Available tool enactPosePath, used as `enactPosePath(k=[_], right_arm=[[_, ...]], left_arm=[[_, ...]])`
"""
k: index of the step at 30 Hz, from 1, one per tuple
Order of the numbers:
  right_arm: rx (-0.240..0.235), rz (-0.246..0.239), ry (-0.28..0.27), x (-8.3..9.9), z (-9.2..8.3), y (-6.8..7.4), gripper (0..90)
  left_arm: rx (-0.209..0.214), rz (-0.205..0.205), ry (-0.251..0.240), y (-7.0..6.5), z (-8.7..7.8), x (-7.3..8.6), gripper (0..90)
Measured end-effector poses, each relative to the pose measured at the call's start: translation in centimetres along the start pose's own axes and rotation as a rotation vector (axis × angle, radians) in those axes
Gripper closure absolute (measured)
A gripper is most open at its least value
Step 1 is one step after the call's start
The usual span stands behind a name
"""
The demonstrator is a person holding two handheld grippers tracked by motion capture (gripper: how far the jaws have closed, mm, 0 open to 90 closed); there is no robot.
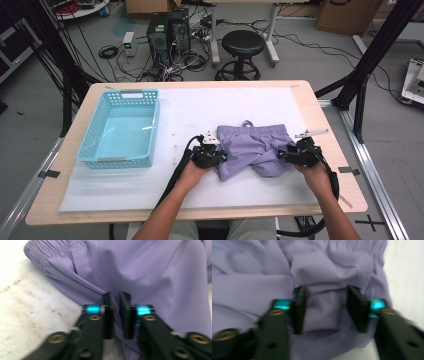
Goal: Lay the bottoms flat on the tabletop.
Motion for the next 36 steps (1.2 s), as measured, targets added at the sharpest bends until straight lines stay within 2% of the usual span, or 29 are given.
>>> enactPosePath(k=[2,3,4,7,10,13,17,19,22,24,27,29,31,32,34,36], right_arm=[[0.017,-0.006,0.034,-0.1,0.5,-0.2,72.4],[0.019,-0.013,0.037,-0.3,0.5,-0.3,82.0],[0.018,-0.024,0.039,-0.6,0.6,-0.3,86.5],[0.064,-0.082,0.033,-1.9,0.6,-0.6,88.1],[0.093,-0.086,-0.017,-3.8,0.5,-1.0,88.1],[0.086,-0.036,-0.063,-5.8,0.6,-1.6,88.1],[0.083,0.005,-0.12,-7.9,0.9,-2.2,88.0],[0.108,0.022,-0.159,-8.8,1.1,-2.4,88.0],[0.13,0.034,-0.164,-9.8,1.8,-2.5,88.0],[0.142,0.043,-0.194,-10.4,2.3,-2.4,88.0],[0.182,0.04,-0.265,-11.0,2.4,-2.0,87.4],[0.172,0.034,-0.241,-11.0,2.8,-1.7,85.4],[0.169,0.034,-0.228,-10.7,3.0,-1.5,77.7],[0.158,0.036,-0.235,-10.5,2.9,-1.4,74.7],[0.132,0.043,-0.247,-10.0,2.5,-1.3,72.8],[0.149,0.018,-0.249,-9.6,2.1,-1.1,71.6]], left_arm=[[-0.007,-0.008,-0.027,0.4,-0.3,-0.3,86.6],[-0.016,-0.019,-0.053,0.8,-0.6,-0.5,86.9],[-0.027,-0.036,-0.089,1.3,-1.0,-0.8,86.9],[-0.061,-0.092,-0.184,3.1,-2.4,-1.7,87.0],[-0.113,-0.121,-0.239,4.9,-3.6,-2.8,86.9],[-0.166,-0.132,-0.253,6.5,-4.2,-3.4,87.0],[-0.208,-0.16,-0.252,8.3,-4.3,-3.5,87.0],[-0.233,-0.177,-0.26,9.0,-4.1,-3.3,87.0],[-0.269,-0.204,-0.267,10.0,-3.8,-2.9,87.0],[-0.286,-0.211,-0.265,10.4,-3.6,-2.7,87.0],[-0.285,-0.223,-0.264,10.5,-3.5,-2.6,86.6],[-0.28,-0.227,-0.253,10.4,-3.4,-2.6,79.2],[-0.258,-0.239,-0.251,10.1,-3.5,-2.6,66.3],[-0.251,-0.233,-0.251,9.9,-3.6,-2.6,61.6],[-0.225,-0.217,-0.264,9.3,-3.9,-2.5,57.5],[-0.191,-0.212,-0.282,8.7,-4.2,-2.4,55.3]])
Point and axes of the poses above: each handheld gripper's, and its own axes: z roughly forward along the jaws, x roughly out of its underside, y roughly to its left, the point moved 3 cm from there along z, roughly forward along the jaws, and after that the axes turned 4 degrees about z, right-handed, at the moved point
